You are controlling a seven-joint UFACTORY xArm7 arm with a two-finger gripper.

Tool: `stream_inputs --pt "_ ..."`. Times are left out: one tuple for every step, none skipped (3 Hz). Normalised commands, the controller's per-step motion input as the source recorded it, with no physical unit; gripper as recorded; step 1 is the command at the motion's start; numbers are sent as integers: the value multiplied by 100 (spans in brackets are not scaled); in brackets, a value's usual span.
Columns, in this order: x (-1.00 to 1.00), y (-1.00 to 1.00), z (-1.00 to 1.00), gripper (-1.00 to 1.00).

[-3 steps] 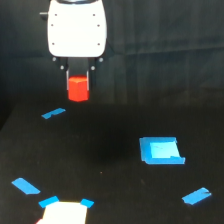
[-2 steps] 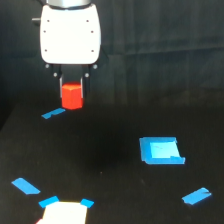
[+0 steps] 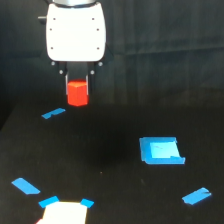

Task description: Pick up the red object from the table

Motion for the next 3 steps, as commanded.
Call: stream_inputs --pt "24 59 52 -67" --pt "19 0 22 -100" --pt "-49 -100 2 -100"
